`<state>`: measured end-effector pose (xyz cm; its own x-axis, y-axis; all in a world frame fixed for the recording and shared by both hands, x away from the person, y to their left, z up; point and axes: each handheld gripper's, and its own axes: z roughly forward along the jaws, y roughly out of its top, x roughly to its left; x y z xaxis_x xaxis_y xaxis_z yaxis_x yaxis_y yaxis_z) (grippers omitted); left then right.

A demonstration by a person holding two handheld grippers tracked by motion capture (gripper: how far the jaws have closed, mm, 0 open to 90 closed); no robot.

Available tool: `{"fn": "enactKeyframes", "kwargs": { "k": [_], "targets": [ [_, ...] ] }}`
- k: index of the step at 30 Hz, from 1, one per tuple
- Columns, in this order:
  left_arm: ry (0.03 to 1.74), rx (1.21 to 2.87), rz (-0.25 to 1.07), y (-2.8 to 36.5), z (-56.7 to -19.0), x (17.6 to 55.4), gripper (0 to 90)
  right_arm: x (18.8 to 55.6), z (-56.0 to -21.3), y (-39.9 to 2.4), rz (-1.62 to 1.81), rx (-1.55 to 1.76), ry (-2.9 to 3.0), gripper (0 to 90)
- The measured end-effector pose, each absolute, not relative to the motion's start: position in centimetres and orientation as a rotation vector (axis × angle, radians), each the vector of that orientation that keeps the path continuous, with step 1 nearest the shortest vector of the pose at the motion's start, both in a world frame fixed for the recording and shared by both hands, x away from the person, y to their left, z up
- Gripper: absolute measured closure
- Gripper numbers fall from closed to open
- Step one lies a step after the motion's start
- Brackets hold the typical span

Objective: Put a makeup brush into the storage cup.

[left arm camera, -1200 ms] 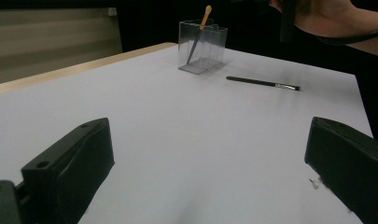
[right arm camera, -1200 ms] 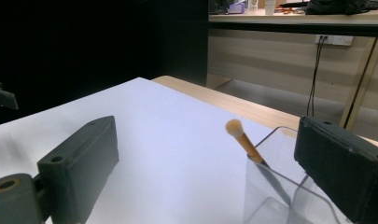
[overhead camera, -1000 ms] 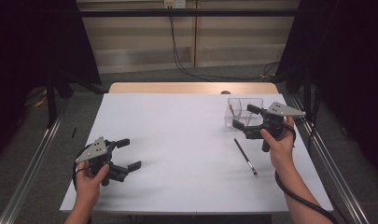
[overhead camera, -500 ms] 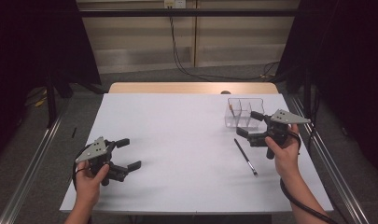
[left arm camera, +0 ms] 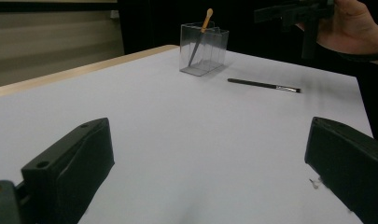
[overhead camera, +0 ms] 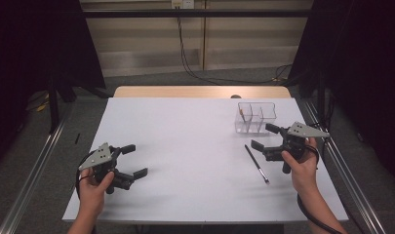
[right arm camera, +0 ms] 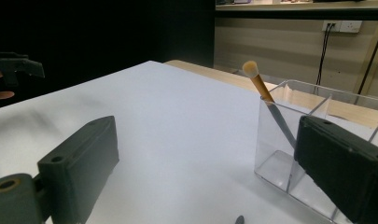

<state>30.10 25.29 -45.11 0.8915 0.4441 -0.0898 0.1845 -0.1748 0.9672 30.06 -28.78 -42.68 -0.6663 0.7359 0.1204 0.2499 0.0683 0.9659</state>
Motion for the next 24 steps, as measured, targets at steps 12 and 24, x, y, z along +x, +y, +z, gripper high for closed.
{"fn": "enactKeyframes", "kwargs": {
  "k": [12, 24],
  "targets": [
    [0.48, 1.754, 0.247, 25.3, -45.1, 30.1, 1.1, 28.7, -43.6, -29.7, 1.642, 0.995, 1.943, 6.0],
    [0.484, 1.754, 0.246, 25.2, -45.2, 30.1, 1.1, 27.6, -44.3, -30.5, 1.644, 1.016, 1.947, 6.0]
  ]
}}
